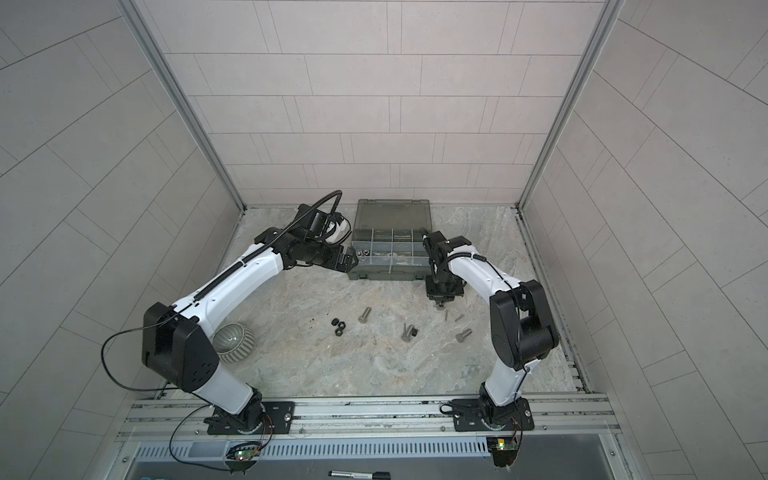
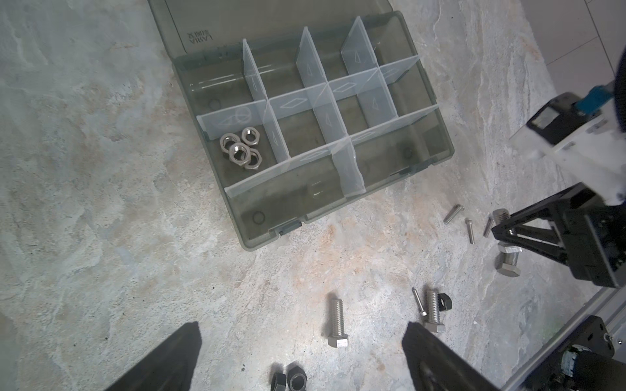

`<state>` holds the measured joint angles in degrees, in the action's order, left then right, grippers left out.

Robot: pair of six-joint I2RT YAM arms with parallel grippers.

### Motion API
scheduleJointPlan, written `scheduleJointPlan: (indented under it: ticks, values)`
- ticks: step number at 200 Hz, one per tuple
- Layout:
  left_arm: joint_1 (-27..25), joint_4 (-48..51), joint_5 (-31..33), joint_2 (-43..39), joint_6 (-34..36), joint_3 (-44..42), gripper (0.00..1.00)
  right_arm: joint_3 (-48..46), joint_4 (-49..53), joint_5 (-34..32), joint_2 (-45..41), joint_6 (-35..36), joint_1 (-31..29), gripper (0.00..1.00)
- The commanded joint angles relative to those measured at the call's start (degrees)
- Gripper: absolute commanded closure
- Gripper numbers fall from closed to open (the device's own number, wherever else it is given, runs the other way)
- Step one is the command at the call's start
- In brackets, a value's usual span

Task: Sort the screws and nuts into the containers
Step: 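Carry the bolt over the box and release it into a compartment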

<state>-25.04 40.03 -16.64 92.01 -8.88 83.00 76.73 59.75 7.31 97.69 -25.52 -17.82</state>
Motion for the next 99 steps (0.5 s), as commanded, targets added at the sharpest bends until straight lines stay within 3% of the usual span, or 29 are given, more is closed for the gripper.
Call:
scheduleJointPlan:
  ticks: [1, 99]
  values:
    - [0.86, 1.79, 0.99, 1.71, 1.16, 3.00, 0.00, 6.70, 3.53, -0.82, 2.33, 0.02, 0.25, 0.90]
    - [4.53, 2.82, -0.03, 3.52, 0.19, 5.20, 0.00, 37.92, 7.40, -0.83, 24.66, 0.61, 2.39, 0.89]
